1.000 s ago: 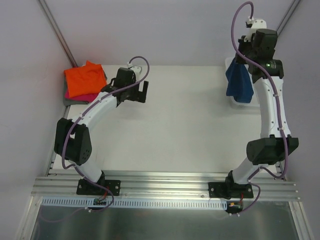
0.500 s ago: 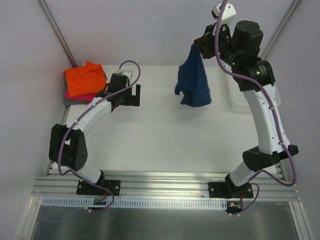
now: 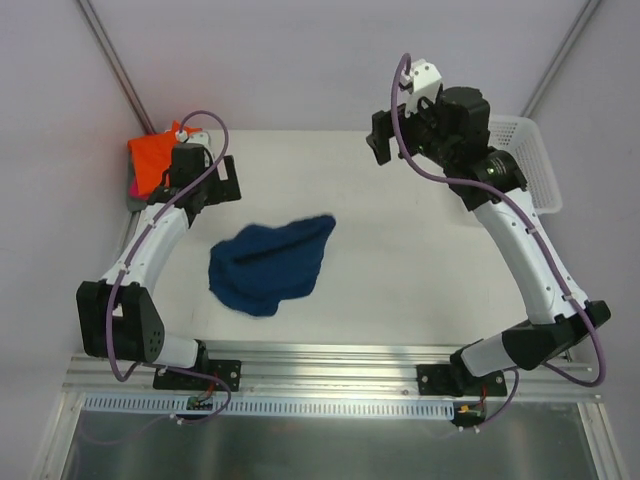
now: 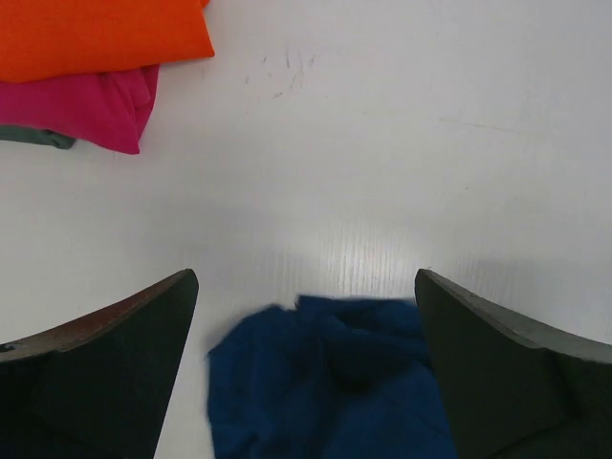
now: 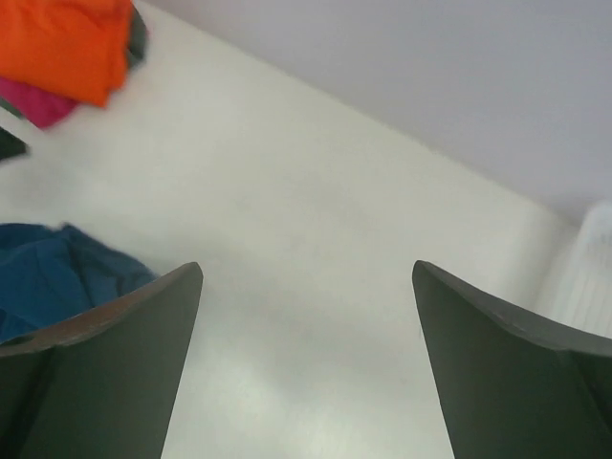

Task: Fold and stack the t-shirts
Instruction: Move the tshirt to the center of the board

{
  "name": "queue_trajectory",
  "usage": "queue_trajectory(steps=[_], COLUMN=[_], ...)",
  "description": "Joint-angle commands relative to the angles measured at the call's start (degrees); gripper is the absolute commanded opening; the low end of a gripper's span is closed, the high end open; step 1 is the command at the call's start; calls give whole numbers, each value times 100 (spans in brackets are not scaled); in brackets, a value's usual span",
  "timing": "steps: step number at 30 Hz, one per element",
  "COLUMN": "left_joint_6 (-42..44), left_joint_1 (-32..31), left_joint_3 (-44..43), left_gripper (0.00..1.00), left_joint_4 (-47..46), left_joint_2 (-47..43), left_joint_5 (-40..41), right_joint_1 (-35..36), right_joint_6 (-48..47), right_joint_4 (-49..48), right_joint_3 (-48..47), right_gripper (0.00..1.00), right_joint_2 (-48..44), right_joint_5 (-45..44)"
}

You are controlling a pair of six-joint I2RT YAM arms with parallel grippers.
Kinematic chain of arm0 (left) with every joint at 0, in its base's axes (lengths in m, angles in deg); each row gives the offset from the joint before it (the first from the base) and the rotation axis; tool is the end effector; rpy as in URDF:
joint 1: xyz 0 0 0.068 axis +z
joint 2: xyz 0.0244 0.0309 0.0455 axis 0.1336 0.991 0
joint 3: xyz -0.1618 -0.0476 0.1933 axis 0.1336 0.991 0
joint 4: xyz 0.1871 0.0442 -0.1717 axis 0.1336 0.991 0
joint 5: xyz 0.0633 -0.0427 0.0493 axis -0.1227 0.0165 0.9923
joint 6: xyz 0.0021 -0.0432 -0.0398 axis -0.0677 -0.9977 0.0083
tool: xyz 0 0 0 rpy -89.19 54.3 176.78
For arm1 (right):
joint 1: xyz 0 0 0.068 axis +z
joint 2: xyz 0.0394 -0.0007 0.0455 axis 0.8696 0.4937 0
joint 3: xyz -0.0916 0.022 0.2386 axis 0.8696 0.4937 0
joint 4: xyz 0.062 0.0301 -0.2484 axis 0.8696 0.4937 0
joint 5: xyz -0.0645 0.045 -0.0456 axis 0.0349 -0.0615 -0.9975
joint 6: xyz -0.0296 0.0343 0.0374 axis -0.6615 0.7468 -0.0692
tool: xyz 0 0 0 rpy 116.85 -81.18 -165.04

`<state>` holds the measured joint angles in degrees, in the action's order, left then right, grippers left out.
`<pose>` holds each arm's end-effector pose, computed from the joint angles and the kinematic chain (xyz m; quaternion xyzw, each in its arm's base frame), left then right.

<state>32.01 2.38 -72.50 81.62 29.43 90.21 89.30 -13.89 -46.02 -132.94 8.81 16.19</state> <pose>0.3276 -0.0273 0.2939 -0.0589 0.8699 -0.0379 0.4883 0.2717 0.1535 0.4904 -0.3446 0.6569 0.0643 0.6675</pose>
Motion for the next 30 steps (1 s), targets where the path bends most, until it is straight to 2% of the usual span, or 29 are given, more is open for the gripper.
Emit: queue_trajectory(steps=[1,3,5,10,13,20,23,30], left_joint_6=[-29,-29,-46,-73,-239,-539,-276,-46], left_joint_1=[64,64,64,90,222,959,996,1005], left_joint_3=[-159,-168,-168,-308,-414,-484,-546,-90], left_gripper=[99,99,99,99,99,99,99,99], left_joint_4=[32,41,49,251,523,542,550,551], left_joint_2=[-266,-292,-327,-450,-494,-767,-925,-1320], left_joint_5=[-148,-183,-201,-192,-298,-377,-368,-597], right_joint_1=[-513,-647,-551,-305,-120,565,662,882], right_joint_6=[422,643,661,811,845,1301,1698,2243], right_joint_4=[326,249,117,309,600,581,635,556], right_joint_3=[608,1229,1443,1226,1031,541,302,-155], right_gripper=[97,97,97,97,97,97,97,98], right_joint_2=[-318,-547,-793,-549,-48,1419,2228,3696], right_joint_5=[-208,126,275,1400,1927,2243,2901,3220])
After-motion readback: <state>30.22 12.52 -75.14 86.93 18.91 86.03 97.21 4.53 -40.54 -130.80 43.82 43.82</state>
